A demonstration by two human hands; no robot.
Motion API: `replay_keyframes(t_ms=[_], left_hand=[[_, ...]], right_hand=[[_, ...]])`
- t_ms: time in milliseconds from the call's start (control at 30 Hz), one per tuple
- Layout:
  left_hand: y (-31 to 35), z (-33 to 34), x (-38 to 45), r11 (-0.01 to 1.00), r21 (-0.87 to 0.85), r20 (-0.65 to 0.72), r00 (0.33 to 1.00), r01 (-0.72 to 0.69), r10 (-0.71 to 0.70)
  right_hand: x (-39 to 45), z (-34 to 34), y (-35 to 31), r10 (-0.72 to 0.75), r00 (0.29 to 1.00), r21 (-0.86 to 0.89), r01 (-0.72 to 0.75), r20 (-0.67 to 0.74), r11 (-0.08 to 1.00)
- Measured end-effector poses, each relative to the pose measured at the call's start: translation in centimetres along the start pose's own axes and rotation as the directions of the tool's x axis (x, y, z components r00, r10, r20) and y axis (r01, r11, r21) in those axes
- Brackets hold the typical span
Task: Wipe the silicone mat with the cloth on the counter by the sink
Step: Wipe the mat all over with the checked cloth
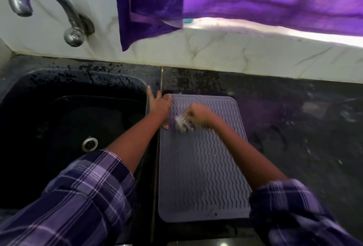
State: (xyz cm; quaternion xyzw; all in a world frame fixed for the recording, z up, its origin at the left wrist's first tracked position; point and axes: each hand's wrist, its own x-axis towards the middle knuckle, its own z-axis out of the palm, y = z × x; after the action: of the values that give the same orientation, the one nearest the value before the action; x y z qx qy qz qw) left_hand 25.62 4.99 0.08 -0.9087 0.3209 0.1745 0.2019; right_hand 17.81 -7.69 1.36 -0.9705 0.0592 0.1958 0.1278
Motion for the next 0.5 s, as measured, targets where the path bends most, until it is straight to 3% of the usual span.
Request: replay_keyframes(t_ms=[67, 133, 333, 500], left_hand=[[1.4, -0.4, -0.3, 0.999, -0.001, 0.072, 0.997, -0.039, 0.039], [2.6, 0.0, -0.6, 0.997, 0.007, 0.104, 0.991, -0.081, 0.080], [2.2, 0.7, -1.0, 0.994, -0.015, 0.031, 0.994, -0.106, 0.106], [2.2, 0.2, -1.7, 0.992, 0.035, 0.011, 0.993, -0.117, 0.117]], right_hand=[[1.4, -1.6, 1.4, 0.132, 0.971, 0.032, -0.128, -0.198, 0.991], [2.4, -2.0, 2.3, 0.214, 0.929, 0.026, -0.216, -0.301, 0.976], [2.5, 1.0, 3.6, 0.256, 0.927, 0.021, -0.260, -0.275, 0.965], [-1.9, 1.6, 3.2, 0.215, 0.968, 0.041, -0.211, -0.129, 0.977]])
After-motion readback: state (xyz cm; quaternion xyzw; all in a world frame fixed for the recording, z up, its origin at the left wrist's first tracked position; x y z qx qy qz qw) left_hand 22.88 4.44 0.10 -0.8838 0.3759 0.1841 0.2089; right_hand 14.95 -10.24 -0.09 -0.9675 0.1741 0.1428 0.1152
